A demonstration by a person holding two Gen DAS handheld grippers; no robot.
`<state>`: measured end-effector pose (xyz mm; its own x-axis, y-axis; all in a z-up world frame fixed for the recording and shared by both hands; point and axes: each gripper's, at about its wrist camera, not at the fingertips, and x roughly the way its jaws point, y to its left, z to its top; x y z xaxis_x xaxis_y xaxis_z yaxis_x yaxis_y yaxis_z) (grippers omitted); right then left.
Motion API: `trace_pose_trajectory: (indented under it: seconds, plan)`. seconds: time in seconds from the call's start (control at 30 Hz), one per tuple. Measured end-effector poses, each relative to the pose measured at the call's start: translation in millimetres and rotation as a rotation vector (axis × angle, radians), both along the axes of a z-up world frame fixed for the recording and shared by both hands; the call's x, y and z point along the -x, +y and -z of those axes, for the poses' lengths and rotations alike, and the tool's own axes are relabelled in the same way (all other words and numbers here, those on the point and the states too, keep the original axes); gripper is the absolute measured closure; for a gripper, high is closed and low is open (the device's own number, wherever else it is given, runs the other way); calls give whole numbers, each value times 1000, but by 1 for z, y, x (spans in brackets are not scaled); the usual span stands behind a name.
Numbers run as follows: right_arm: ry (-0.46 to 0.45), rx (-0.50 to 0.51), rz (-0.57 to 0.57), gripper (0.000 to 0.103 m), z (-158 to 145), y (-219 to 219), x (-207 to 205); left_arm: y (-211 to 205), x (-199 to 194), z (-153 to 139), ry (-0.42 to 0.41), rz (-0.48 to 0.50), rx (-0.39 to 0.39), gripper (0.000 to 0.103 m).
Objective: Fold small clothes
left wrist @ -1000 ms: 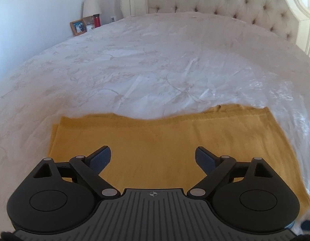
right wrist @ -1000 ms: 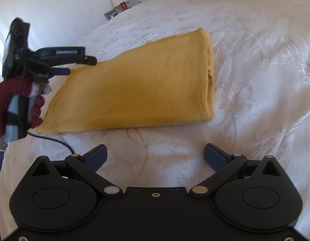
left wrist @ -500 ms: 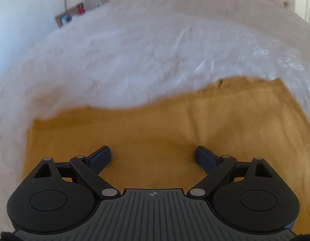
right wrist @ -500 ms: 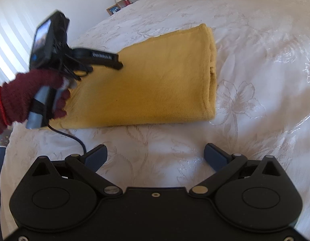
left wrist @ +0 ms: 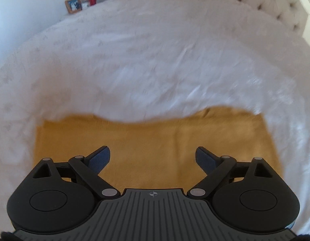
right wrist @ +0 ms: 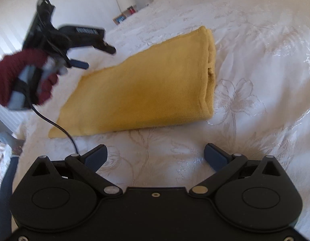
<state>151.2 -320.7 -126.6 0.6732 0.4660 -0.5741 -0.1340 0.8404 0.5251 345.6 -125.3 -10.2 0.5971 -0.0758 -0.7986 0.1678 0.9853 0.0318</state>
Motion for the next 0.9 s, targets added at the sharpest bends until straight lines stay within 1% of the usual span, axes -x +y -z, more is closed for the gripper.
trace_pose_trajectory:
  seconds: [0.07, 0.17, 0.3, 0.4, 0.5, 0.57, 0.6, 0.67, 0.73, 0.83, 0.9]
  plan:
    - [-33, -40, 6, 1, 3, -5, 6, -9, 5, -25, 2, 26, -3, 10]
    - [-89, -82, 27, 1, 7, -10, 16, -27, 15, -70, -10, 88, -29, 10]
    - [-134, -95, 107, 1, 10, -11, 38, -48, 32, -148, -104, 166, -26, 10]
    - [-158, -83, 131, 1, 11, -9, 49, -56, 47, -201, -159, 206, -16, 10]
    - [-162, -75, 137, 1, 10, -8, 49, -63, 64, -247, -220, 253, -32, 10]
    - [-154, -53, 139, 1, 11, -5, 44, -66, 75, -271, -260, 296, -49, 10]
    - [-151, -35, 139, 1, 10, -2, 43, -66, 81, -284, -295, 317, -51, 9]
    - [-145, -3, 136, 1, 9, 2, 41, -66, 89, -300, -328, 343, -53, 9]
    - [-144, 16, 132, 1, 9, 4, 45, -65, 92, -305, -336, 357, -62, 9]
    - [-144, 6, 133, 1, 10, 1, 46, -62, 90, -300, -322, 373, -77, 9]
    - [-144, -5, 135, 1, 11, 0, 45, -60, 86, -296, -298, 367, -65, 9]
